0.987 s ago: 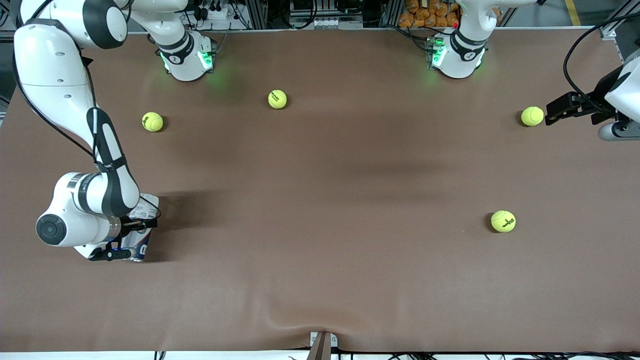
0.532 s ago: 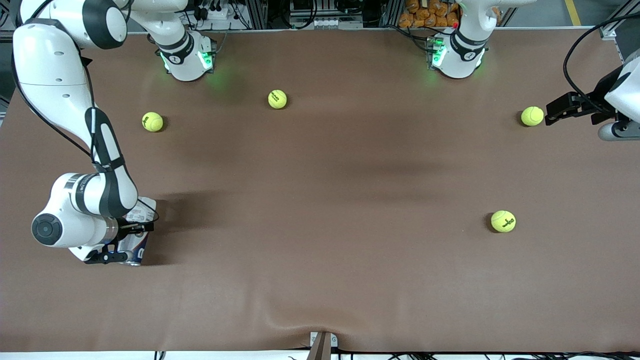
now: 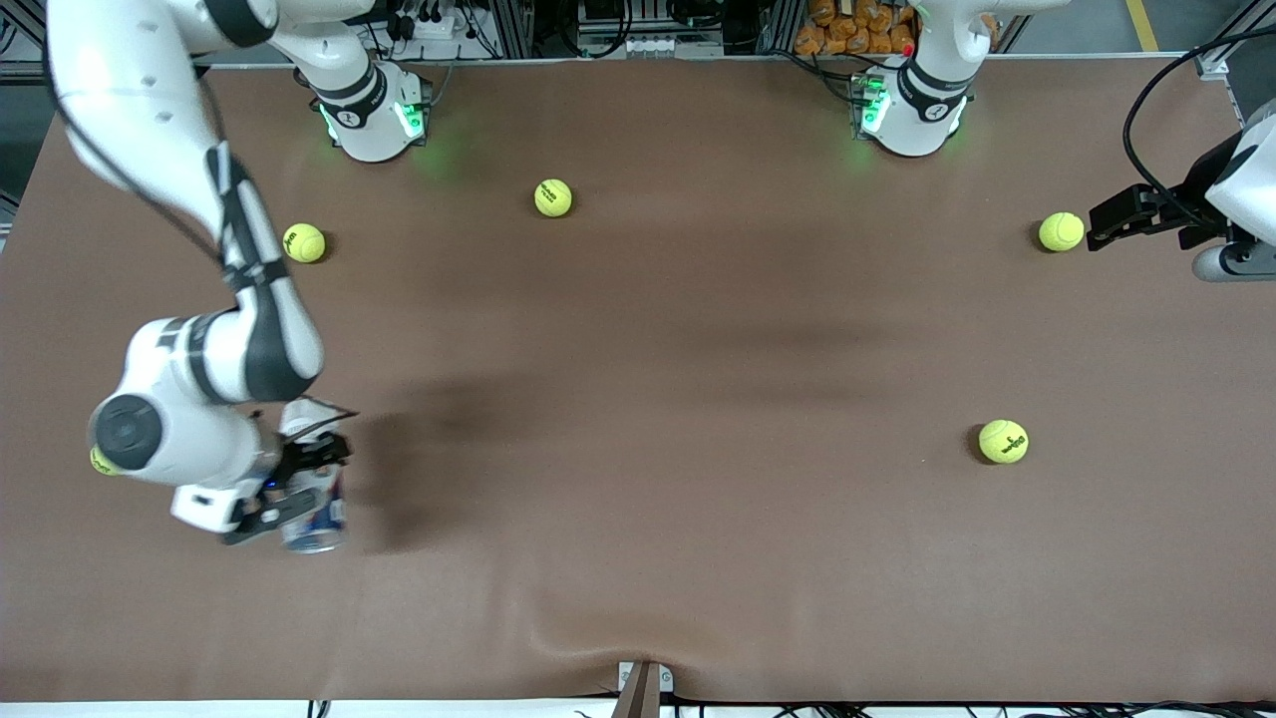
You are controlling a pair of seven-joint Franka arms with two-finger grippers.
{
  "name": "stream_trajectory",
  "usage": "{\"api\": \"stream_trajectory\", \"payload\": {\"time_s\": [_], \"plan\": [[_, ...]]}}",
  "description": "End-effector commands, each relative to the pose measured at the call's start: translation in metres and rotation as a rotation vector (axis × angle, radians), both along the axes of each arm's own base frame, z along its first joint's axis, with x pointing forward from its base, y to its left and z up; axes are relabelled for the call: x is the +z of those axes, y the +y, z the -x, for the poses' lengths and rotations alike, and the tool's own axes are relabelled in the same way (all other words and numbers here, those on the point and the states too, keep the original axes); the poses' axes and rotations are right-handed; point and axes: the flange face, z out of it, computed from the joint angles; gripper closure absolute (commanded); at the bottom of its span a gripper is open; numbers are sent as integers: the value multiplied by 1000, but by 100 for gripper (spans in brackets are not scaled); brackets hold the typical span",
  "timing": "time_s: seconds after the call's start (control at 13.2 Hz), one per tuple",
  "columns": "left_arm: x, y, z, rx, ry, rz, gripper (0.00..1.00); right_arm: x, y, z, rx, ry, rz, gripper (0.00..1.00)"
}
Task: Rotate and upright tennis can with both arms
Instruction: 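Carry the can with the right gripper toward the table middle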
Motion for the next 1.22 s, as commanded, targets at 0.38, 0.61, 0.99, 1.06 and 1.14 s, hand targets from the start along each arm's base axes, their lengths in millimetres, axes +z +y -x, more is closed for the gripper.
{"api": "stream_trajectory", "payload": {"time_s": [0.38,0.61,0.99,1.06,1.14], "plan": [[2,2,-1,-14,-9,12,0,27,228,62,679,-123,-20,21],[2,2,-1,-14,-10,12,0,3,282,85,895,-165,-26,21],[1,3,-2,-9,-9,13,0,-52,360,136,1174,-167,72,22],[2,4,-2,-8,-10,13,0,-66,371,145,1206,-153,90,22],[2,4,-2,-6,-7,13,0,-75,371,146,1206,-142,94,22]]}}
